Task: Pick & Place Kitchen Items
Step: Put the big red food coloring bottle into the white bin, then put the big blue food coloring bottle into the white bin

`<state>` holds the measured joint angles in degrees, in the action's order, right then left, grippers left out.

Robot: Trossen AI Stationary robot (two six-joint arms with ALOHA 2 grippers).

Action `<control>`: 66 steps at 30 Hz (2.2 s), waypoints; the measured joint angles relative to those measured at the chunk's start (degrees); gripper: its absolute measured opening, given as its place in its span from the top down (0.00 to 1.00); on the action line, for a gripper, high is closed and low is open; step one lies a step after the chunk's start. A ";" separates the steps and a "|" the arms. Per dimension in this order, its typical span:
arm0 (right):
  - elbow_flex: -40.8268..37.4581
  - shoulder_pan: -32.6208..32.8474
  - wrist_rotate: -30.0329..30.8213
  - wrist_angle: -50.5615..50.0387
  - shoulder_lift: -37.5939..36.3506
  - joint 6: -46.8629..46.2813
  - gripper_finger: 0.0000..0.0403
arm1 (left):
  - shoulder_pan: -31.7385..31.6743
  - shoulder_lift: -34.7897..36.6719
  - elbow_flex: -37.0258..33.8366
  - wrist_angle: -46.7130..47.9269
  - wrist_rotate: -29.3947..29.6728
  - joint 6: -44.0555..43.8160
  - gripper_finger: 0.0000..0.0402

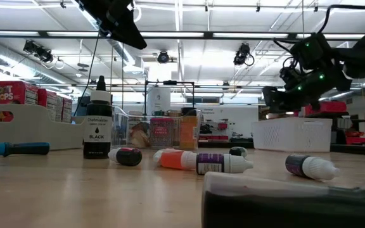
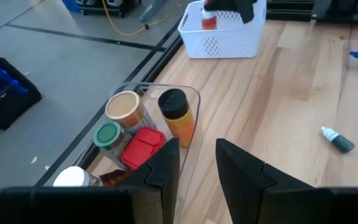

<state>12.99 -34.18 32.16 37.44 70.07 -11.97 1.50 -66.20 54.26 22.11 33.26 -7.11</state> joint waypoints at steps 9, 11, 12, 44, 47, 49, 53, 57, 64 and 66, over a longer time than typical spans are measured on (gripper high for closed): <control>0.15 4.67 -10.85 1.20 2.90 -2.07 0.88 | 0.00 0.01 0.00 -0.11 -0.10 0.39 0.72; 0.15 6.52 -14.39 1.58 2.90 -1.00 0.88 | 0.00 -0.01 0.00 -0.11 -0.09 0.45 0.72; 0.15 7.50 -16.28 1.88 2.90 -0.72 0.88 | 0.00 -0.01 0.00 -0.11 -0.10 0.47 0.72; -0.02 17.63 3.37 1.17 3.01 3.60 0.86 | -0.02 -0.01 0.00 -0.09 -0.12 0.50 0.72; -0.02 16.50 3.26 1.10 2.99 2.79 0.82 | -0.02 -0.01 0.00 -0.11 -0.12 0.50 0.72; -0.02 15.92 3.24 1.12 2.98 1.95 0.77 | -0.02 0.00 0.00 -0.11 -0.14 0.47 0.72; 0.00 15.46 3.35 1.47 2.95 2.04 0.67 | -0.02 -0.01 0.00 -0.11 -0.14 0.45 0.72; 0.00 15.95 3.37 6.08 2.95 9.02 0.57 | -0.02 -0.01 0.00 -0.11 -0.14 0.45 0.72; 0.08 19.44 -3.84 21.70 2.90 14.86 0.49 | -0.02 0.01 0.00 -0.09 -0.14 0.43 0.72; 0.40 20.66 -11.47 23.34 2.90 15.38 0.49 | -0.02 -0.01 0.00 -0.09 -0.15 0.43 0.72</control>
<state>13.39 -13.53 20.69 60.78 72.97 3.41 1.48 -66.22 54.26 22.02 33.11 -6.68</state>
